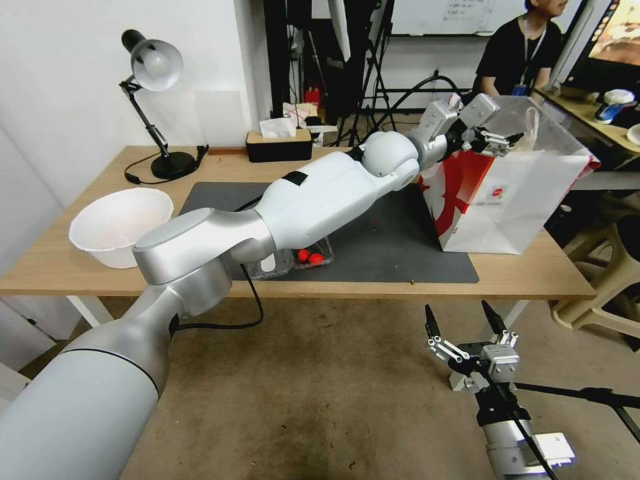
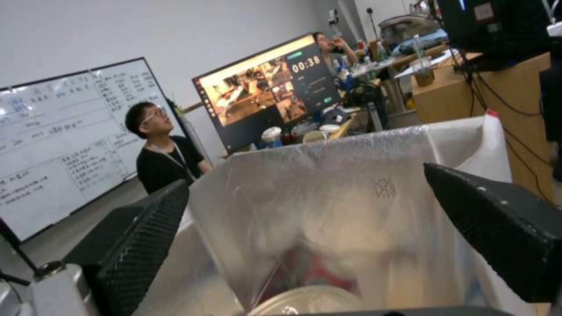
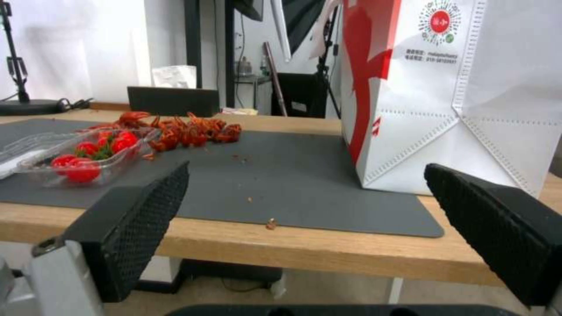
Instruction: Pick up the trash from the table and place it into the takeout bag.
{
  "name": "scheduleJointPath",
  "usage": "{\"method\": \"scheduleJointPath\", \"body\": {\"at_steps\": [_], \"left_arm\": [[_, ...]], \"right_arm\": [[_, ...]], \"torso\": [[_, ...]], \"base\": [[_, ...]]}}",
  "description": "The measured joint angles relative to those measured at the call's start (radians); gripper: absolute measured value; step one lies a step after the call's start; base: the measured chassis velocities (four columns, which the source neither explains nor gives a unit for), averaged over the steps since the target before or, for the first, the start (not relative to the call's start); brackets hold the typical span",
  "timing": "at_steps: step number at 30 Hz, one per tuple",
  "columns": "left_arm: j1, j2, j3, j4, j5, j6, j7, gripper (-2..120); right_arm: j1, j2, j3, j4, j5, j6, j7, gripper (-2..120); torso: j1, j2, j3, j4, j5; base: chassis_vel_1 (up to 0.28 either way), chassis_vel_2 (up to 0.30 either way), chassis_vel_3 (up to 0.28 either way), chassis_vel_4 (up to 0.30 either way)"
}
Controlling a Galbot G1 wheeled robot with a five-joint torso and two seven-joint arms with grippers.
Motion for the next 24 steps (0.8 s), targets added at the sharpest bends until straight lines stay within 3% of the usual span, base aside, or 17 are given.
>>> {"method": "scheduleJointPath", "body": {"at_steps": [16,20,22,23,24], "left_arm": [[-0.02,0.012,-0.015,-0.004,0.003,0.022,-0.003,100],[-0.002,0.051,-0.037,-0.043,-0.001,0.033,-0.054,100],[0.028,0.107,-0.06,-0.117,0.004,0.058,-0.143,100],[0.028,0.107,-0.06,-0.117,0.004,0.058,-0.143,100],[0.047,0.139,-0.07,-0.155,0.006,0.066,-0.192,100]], "right_arm": [[0.001,0.002,-0.001,-0.003,0.002,0.005,0.0,100],[0.002,0.002,-0.002,-0.004,0.002,0.005,-0.001,100],[0.003,0.002,-0.002,-0.004,0.003,0.005,-0.001,100],[0.003,0.002,-0.002,-0.004,0.003,0.005,-0.001,100],[0.002,0.002,-0.002,-0.004,0.003,0.005,-0.001,100]], "torso": [[0.0,0.0,0.0,-0.0001,0.0],[0.0,0.0,0.0,-0.0002,0.0],[0.0,0.0,0.0,-0.0001,-0.0002],[0.0,0.0,0.0,-0.0001,-0.0002],[0.0,0.0,0.0,0.0002,-0.0002]], "base": [[0.0,0.0,0.0,0.0],[0.0,0.0,0.0,0.0],[0.0,0.0,0.0,0.0],[0.0,0.0,0.0,0.0],[0.0,0.0,0.0,0.0]]}}
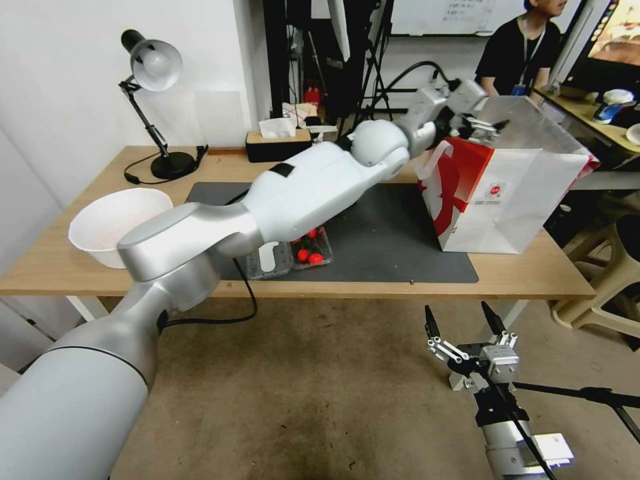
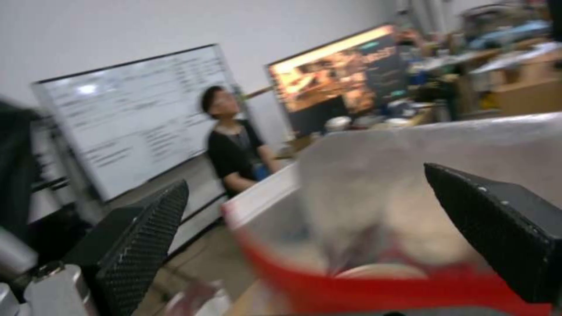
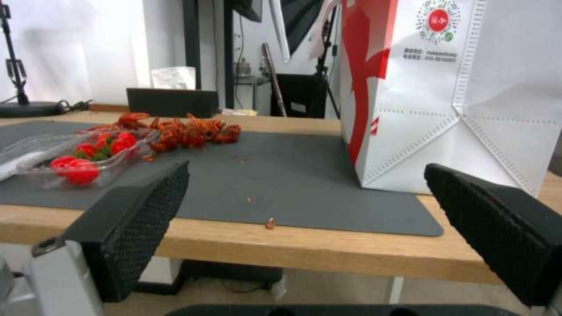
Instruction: Pick up the trash from the table and place it into the takeout bag.
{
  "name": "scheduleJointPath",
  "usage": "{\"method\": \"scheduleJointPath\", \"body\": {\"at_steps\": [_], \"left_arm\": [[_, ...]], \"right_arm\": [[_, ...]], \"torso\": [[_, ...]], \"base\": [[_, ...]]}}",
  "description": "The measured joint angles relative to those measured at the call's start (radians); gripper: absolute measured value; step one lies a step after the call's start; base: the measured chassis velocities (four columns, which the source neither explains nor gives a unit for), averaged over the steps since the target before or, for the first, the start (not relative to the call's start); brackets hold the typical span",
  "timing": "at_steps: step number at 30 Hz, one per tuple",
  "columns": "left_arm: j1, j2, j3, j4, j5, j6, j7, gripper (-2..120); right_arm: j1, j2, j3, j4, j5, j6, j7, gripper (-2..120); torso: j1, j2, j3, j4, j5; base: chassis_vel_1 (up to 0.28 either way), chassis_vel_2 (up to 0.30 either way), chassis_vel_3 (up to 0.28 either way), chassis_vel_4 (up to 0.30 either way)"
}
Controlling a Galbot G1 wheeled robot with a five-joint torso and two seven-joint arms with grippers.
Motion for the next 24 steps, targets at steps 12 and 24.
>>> {"method": "scheduleJointPath", "body": {"at_steps": [12,24], "left_arm": [[0.225,0.229,-0.115,-0.365,0.084,0.067,-0.403,100],[0.571,0.503,-0.265,-0.628,0.21,0.069,-0.52,100]], "right_arm": [[0.001,0.005,-0.002,0.001,-0.001,0.001,0.0,100],[0.006,0.009,-0.019,0.009,-0.024,-0.004,0.0,100]], "torso": [[0.0,0.0,0.0,-0.0005,-0.0003],[0.0,0.0,0.0,-0.0002,-0.0002]], "base": [[0.0,0.0,0.0,0.0],[0.0,0.0,0.0,0.0]]}}
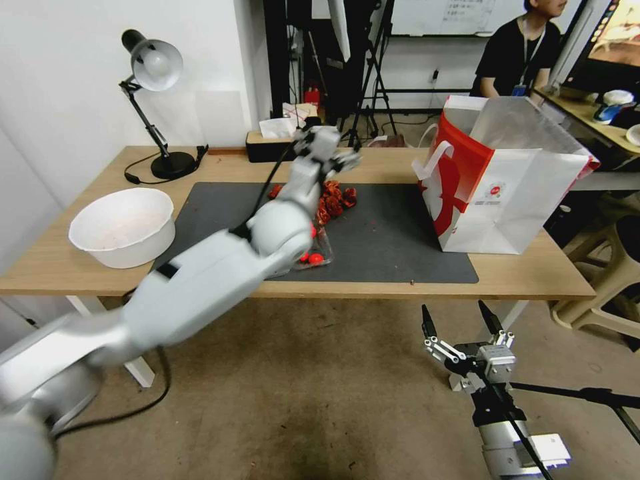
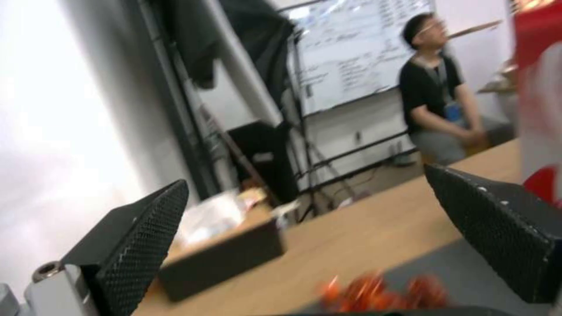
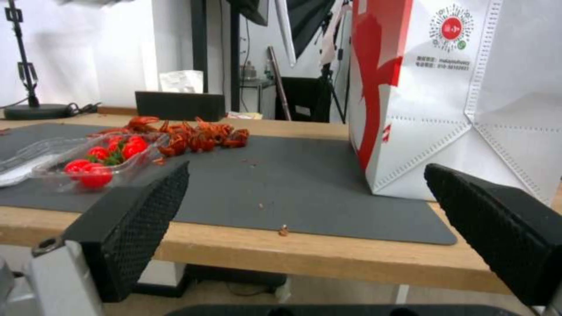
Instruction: Pick up the trash from the table and place it into the takeout bag.
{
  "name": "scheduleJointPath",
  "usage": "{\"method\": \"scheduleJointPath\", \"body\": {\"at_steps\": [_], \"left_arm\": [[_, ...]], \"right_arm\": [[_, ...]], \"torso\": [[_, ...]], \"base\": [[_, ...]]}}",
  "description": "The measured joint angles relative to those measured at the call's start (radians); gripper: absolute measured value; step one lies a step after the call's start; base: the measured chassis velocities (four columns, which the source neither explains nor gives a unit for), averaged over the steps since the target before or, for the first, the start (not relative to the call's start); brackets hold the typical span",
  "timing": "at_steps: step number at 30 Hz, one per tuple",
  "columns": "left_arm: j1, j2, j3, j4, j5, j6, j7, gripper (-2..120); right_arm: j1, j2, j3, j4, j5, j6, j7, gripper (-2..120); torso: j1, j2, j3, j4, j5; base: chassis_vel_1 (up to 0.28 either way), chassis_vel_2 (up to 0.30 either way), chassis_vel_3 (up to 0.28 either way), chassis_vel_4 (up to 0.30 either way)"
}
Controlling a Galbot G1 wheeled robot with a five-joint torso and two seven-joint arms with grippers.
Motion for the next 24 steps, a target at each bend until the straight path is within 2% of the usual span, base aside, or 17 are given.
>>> {"method": "scheduleJointPath", "body": {"at_steps": [2,3,6,7,10,11,15,16,19,20,22,24], "left_arm": [[0.092,0.049,-0.079,-0.053,0.006,-0.003,0.001,100],[0.092,0.049,-0.079,-0.053,0.006,-0.003,0.001,100],[0.261,0.113,-0.226,-0.132,0.03,-0.023,0.027,100],[0.261,0.113,-0.226,-0.132,0.03,-0.023,0.027,100],[0.435,0.149,-0.34,-0.187,0.039,-0.063,0.055,100],[0.435,0.149,-0.34,-0.187,0.039,-0.063,0.055,100],[0.59,0.136,-0.452,-0.237,0.051,-0.107,0.058,100],[0.59,0.136,-0.452,-0.237,0.051,-0.107,0.058,100],[0.715,0.11,-0.523,-0.275,0.064,-0.132,0.059,100],[0.715,0.11,-0.523,-0.275,0.064,-0.132,0.059,100],[0.838,0.091,-0.58,-0.306,0.08,-0.154,0.066,100],[0.876,0.086,-0.597,-0.318,0.083,-0.158,0.069,100]], "right_arm": [[0.003,-0.001,-0.001,-0.001,0.0,-0.002,0.0,100],[0.003,-0.001,-0.001,-0.001,0.0,-0.002,0.0,100],[0.01,-0.004,-0.005,-0.002,0.0,-0.006,0.001,100],[0.01,-0.004,-0.005,-0.002,0.0,-0.006,0.001,100],[0.015,-0.007,-0.01,-0.002,0.0,-0.011,0.001,100],[0.015,-0.007,-0.01,-0.002,0.0,-0.011,0.001,100],[0.018,-0.01,-0.01,0.004,-0.001,-0.018,0.004,100],[0.018,-0.01,-0.01,0.004,-0.001,-0.018,0.004,100],[0.019,-0.007,-0.01,0.01,-0.009,-0.024,0.02,100],[0.019,-0.007,-0.01,0.01,-0.009,-0.024,0.02,100],[0.02,-0.006,-0.01,0.014,-0.017,-0.031,0.04,100],[0.021,-0.006,-0.01,0.014,-0.019,-0.034,0.048,100]], "torso": [[0.0,0.0,0.0,0.0,-0.0001],[0.0,0.0,0.0,0.0,-0.0001],[0.0,0.0,0.0,0.0001,0.0],[0.0,0.0,0.0,0.0001,0.0],[0.0,0.0,0.0,0.0004,0.0],[0.0,0.0,0.0,0.0004,0.0],[0.0,0.0,0.0,-0.0001,0.0001],[0.0,0.0,0.0,-0.0001,0.0001],[0.0,0.0,0.0,-0.0004,0.0001],[0.0,0.0,0.0,-0.0004,0.0001],[0.0,0.0,0.0,0.0001,0.0001],[0.0,0.0,0.0,0.0002,0.0002]], "base": [[0.0,0.0,0.0,0.0],[0.0,0.0,0.0,0.0],[0.0,0.0,0.0,0.0],[0.0,0.0,0.0,0.0],[0.0,0.0,0.0,0.0],[0.0,0.0,0.0,0.0],[0.0,0.0,0.0,0.0],[0.0,0.0,0.0,0.0],[0.0,0.0,0.0,0.0],[0.0,0.0,0.0,0.0],[0.0,0.0,0.0,0.0],[0.0,0.0,0.0,0.0]]}}
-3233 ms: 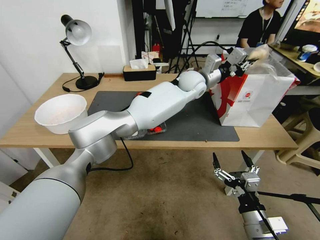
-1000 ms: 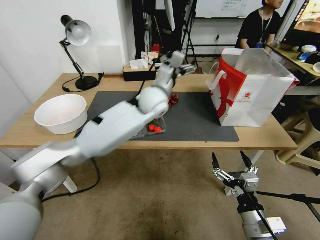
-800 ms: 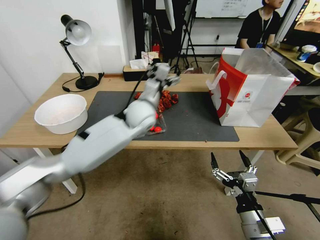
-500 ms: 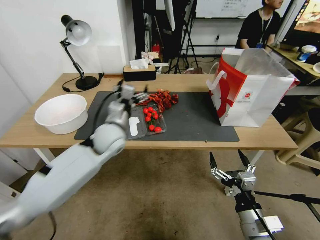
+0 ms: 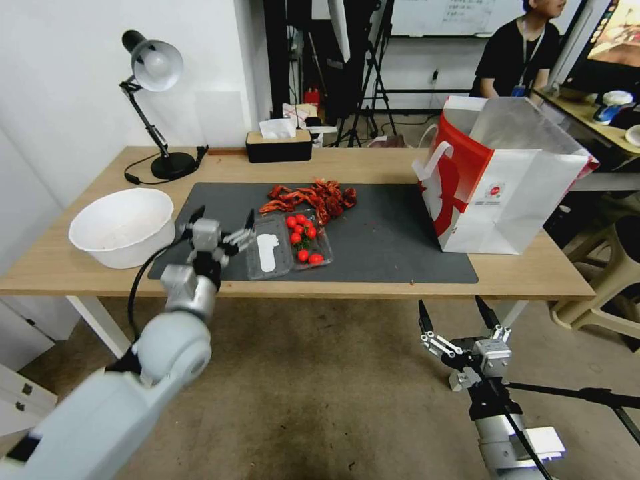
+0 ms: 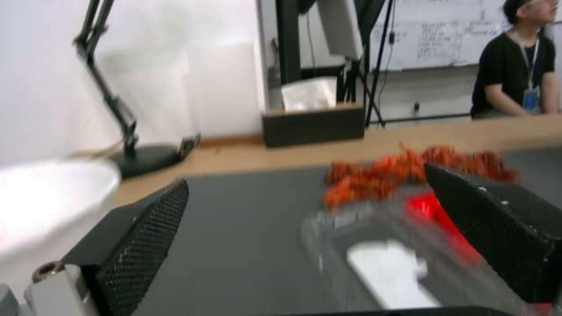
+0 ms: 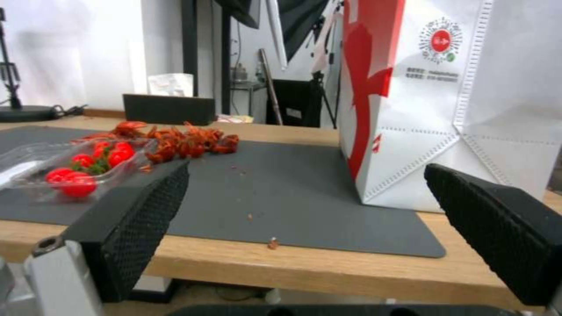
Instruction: Pick up the trash from the table and place it into the takeout bag.
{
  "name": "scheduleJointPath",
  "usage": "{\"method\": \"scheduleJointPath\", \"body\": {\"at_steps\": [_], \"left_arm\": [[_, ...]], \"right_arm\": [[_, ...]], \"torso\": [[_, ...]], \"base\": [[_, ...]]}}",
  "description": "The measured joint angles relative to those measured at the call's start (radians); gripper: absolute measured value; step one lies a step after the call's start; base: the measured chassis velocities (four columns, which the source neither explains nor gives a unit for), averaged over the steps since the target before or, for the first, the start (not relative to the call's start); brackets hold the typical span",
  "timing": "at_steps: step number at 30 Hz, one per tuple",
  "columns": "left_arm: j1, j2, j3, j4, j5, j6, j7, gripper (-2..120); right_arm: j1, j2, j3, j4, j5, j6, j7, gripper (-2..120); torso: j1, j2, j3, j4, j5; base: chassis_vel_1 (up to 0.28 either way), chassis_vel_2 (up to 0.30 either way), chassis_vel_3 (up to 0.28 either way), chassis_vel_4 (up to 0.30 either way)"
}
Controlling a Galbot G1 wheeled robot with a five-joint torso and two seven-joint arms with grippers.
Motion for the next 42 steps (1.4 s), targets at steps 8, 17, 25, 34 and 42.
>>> {"method": "scheduleJointPath", "body": {"at_steps": [8,17,25,34,42], "left_arm": [[0.218,-0.055,-0.102,-0.055,0.067,-0.046,0.059,100],[0.398,-0.134,-0.14,-0.076,0.143,-0.131,0.077,100],[0.439,-0.162,-0.152,-0.064,0.169,-0.16,0.09,100],[0.445,-0.174,-0.154,-0.061,0.178,-0.166,0.097,100],[0.443,-0.175,-0.153,-0.061,0.179,-0.162,0.098,100]], "right_arm": [[0.011,-0.003,-0.001,-0.001,0.005,-0.01,0.028,100],[0.027,-0.008,0.0,-0.008,0.031,-0.034,0.031,100],[0.035,-0.011,-0.005,-0.013,0.046,-0.051,0.026,100],[0.037,-0.012,-0.015,-0.023,0.089,-0.061,0.0,100],[0.036,-0.012,-0.015,-0.023,0.1,-0.064,-0.008,100]], "torso": [[0.0,0.0,0.0,-0.0002,0.0002],[0.0,0.0,0.0,-0.0001,0.0001],[0.0,0.0,0.0,-0.0002,0.0002],[0.0,0.0,0.0,-0.0003,0.0001],[0.0,0.0,0.0,-0.0003,0.0001]], "base": [[0.0,0.0,0.0,0.0],[0.0,0.0,0.0,0.0],[0.0,0.0,0.0,0.0],[0.0,0.0,0.0,0.0],[0.0,0.0,0.0,0.0]]}}
